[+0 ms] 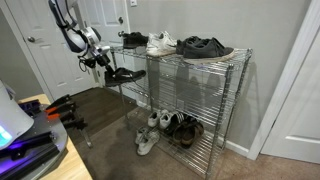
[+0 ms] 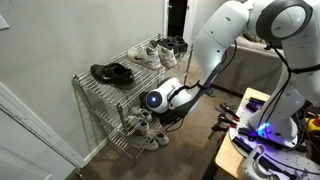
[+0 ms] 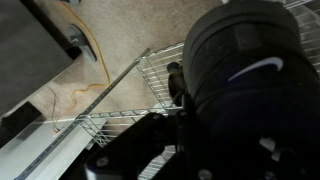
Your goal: Lift the black shoe from the second shelf and put it on the first shelf with its pair
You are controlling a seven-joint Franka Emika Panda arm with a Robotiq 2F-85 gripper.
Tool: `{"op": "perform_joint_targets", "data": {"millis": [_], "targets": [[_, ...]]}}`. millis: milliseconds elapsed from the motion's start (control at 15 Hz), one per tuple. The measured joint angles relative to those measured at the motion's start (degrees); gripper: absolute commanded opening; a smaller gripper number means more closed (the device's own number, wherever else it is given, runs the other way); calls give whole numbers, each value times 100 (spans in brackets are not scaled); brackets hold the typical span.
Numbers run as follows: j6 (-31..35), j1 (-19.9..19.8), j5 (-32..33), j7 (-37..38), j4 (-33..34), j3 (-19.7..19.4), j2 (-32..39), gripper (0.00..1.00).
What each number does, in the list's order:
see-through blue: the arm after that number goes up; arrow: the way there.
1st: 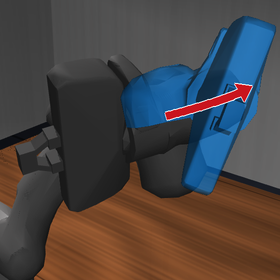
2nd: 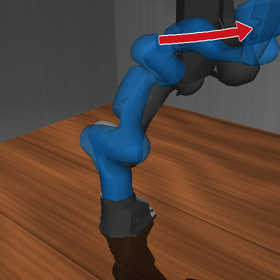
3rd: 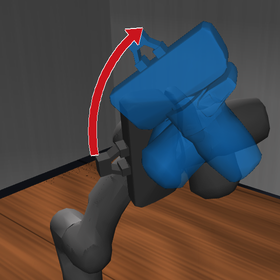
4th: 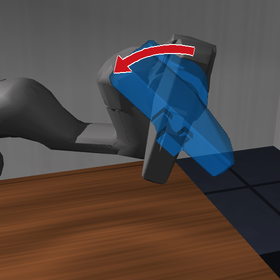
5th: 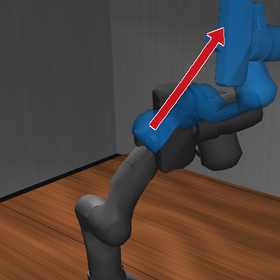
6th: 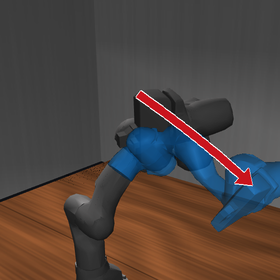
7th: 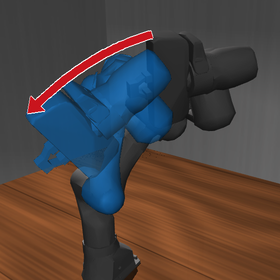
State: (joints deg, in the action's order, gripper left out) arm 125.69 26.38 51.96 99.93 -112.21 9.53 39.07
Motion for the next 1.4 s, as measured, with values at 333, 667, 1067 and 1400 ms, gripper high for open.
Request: {"op": "perform_joint_targets", "data": {"millis": [333, 667, 1067, 1400], "targets": [[-1269, 0, -702, -1065, -402, 160, -439, 4], [-2276, 9, -1163, -1966, -451, 360, -570, 4], [-3523, 213, -1683, -2697, -549, 801, -1483, 4], [-4988, 506, -1811, -2779, -297, 1077, -2269, 4]]}}
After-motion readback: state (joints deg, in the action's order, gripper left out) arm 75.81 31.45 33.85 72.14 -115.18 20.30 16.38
